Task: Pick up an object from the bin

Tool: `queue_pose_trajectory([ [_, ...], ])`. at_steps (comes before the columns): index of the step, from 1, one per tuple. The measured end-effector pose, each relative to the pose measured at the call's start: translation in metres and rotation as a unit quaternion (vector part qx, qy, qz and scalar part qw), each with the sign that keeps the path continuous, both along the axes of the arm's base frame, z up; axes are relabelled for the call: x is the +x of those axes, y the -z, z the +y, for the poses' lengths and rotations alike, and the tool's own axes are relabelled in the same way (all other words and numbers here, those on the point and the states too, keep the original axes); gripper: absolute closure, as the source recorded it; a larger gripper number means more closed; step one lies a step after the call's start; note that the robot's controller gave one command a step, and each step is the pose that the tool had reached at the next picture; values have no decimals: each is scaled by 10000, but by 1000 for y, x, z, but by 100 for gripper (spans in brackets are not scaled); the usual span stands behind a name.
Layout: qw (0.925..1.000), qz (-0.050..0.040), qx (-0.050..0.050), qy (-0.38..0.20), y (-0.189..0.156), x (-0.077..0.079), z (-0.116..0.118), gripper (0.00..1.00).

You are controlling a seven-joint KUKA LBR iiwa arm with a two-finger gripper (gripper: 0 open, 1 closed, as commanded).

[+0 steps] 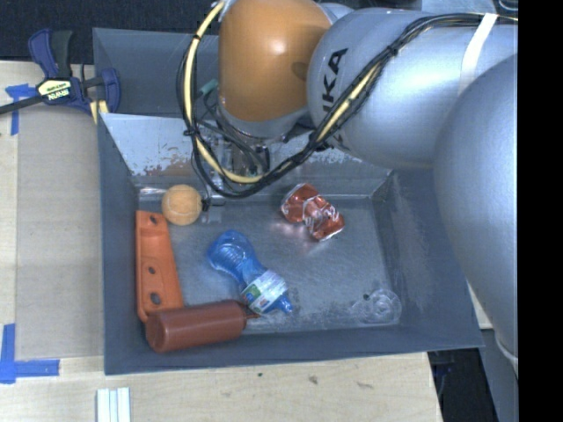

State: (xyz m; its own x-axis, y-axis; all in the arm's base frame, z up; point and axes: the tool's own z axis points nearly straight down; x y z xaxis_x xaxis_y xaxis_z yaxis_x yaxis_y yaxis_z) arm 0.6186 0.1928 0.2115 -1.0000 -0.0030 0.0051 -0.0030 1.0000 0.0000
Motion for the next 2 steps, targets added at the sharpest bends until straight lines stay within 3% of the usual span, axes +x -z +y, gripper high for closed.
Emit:
queue_pose_trajectory([
  [1, 10000, -43, 6, 16, -6, 2, -1, 0],
  [2, 9983, -24, 7, 586, 100, -2, 17, 0],
])
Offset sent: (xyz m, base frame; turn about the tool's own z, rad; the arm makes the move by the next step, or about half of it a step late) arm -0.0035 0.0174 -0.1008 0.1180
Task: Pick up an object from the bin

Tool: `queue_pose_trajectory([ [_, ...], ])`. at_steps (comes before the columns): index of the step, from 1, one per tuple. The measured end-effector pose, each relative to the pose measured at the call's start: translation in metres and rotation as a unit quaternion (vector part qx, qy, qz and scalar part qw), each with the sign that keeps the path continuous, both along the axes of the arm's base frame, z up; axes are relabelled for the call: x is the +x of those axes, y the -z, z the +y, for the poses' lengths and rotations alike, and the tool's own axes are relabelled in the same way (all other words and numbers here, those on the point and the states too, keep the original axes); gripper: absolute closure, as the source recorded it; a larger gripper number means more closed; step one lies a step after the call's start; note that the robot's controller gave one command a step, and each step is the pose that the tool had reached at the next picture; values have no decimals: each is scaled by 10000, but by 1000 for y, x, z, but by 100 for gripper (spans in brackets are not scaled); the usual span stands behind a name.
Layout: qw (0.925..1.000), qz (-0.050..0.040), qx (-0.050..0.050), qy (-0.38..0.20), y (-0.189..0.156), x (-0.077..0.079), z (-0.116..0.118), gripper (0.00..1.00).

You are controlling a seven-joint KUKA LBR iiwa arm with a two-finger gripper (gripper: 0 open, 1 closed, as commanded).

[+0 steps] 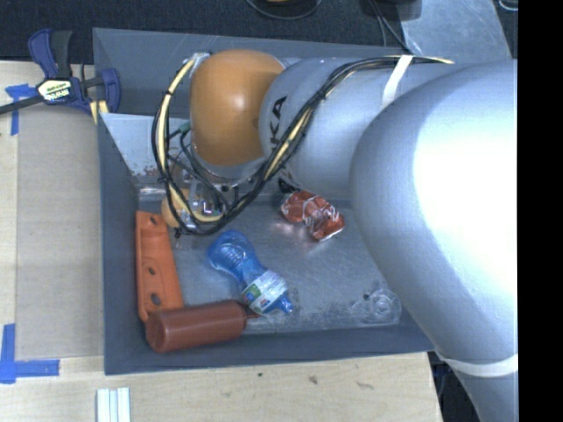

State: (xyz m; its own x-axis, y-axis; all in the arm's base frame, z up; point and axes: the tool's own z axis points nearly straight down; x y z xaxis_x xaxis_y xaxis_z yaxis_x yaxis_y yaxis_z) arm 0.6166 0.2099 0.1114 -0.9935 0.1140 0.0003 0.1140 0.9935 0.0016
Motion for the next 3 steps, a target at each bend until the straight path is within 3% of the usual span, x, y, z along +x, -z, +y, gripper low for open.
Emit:
queue_pose_trajectory([
  [1, 10000, -42, 4, 90, 40, -22, -49, 100],
  [2, 9999, -42, 5, 91, 40, -22, -49, 100],
  [3, 10000, -35, -1, -64, -62, -23, -50, 100],
])
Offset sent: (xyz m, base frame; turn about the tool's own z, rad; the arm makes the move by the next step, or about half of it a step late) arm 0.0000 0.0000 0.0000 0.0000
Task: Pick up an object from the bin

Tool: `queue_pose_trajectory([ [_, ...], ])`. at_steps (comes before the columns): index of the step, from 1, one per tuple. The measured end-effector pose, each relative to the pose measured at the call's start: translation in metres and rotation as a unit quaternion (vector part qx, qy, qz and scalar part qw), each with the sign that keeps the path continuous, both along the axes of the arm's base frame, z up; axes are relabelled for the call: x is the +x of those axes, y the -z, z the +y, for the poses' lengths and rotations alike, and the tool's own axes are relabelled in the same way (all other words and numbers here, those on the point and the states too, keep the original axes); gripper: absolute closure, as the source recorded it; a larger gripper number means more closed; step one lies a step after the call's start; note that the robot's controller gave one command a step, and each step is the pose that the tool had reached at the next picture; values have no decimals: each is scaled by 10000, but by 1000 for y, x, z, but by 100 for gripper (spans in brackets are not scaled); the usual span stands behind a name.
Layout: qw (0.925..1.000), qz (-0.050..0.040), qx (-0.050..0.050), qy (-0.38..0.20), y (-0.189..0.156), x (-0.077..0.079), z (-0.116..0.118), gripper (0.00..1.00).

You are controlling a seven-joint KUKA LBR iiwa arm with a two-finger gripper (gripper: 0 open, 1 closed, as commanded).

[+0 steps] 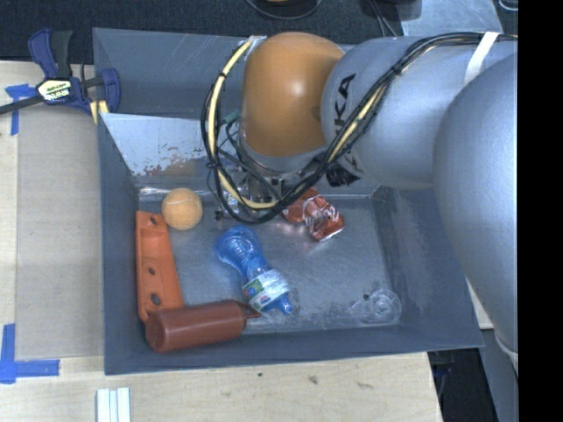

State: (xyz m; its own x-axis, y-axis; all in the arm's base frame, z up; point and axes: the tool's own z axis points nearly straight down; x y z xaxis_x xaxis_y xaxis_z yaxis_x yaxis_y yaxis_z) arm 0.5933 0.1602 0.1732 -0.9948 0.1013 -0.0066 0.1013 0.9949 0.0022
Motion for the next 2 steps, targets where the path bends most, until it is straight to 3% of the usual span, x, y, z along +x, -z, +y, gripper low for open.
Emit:
queue_pose_trajectory([
  [1, 9995, -28, 4, -319, 24, 8, -16, 100],
  [2, 9994, -20, -2, -337, 32, 6, -17, 100],
])
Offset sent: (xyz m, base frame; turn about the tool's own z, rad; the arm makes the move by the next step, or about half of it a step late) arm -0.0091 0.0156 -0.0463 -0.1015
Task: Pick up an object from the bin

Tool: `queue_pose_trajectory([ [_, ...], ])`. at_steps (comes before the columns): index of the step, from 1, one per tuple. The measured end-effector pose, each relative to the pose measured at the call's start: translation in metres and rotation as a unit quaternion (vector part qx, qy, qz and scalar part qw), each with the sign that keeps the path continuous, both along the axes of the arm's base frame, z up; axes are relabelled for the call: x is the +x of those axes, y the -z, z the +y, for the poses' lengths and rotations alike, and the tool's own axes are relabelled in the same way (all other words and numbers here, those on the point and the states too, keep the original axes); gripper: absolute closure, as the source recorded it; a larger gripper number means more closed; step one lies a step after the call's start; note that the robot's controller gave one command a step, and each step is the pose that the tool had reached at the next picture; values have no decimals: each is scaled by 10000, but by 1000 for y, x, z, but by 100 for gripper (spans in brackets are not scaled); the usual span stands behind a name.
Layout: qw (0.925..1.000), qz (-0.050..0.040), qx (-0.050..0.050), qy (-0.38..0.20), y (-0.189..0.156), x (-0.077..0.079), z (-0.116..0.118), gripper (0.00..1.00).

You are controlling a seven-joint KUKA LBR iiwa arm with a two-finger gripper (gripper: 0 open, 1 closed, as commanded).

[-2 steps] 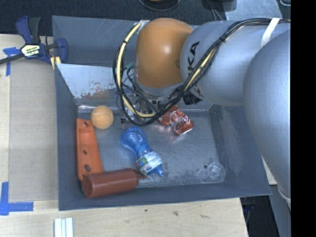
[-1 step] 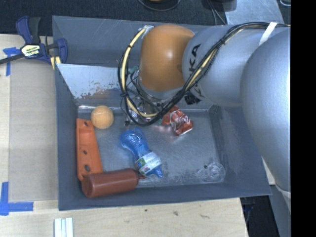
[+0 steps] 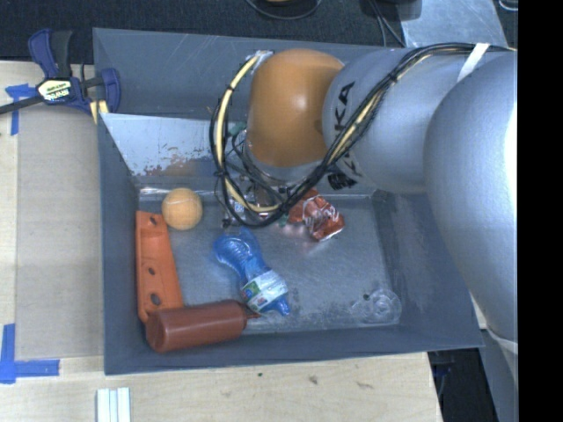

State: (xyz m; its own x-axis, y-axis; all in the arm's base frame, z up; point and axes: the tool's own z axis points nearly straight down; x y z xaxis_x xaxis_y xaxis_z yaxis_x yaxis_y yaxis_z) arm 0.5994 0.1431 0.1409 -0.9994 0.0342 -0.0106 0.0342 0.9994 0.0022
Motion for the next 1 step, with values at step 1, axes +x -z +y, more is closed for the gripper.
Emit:
queue_pose_trajectory([
  [1, 9921, -28, -8, -1256, -13, 12, 5, 100],
])
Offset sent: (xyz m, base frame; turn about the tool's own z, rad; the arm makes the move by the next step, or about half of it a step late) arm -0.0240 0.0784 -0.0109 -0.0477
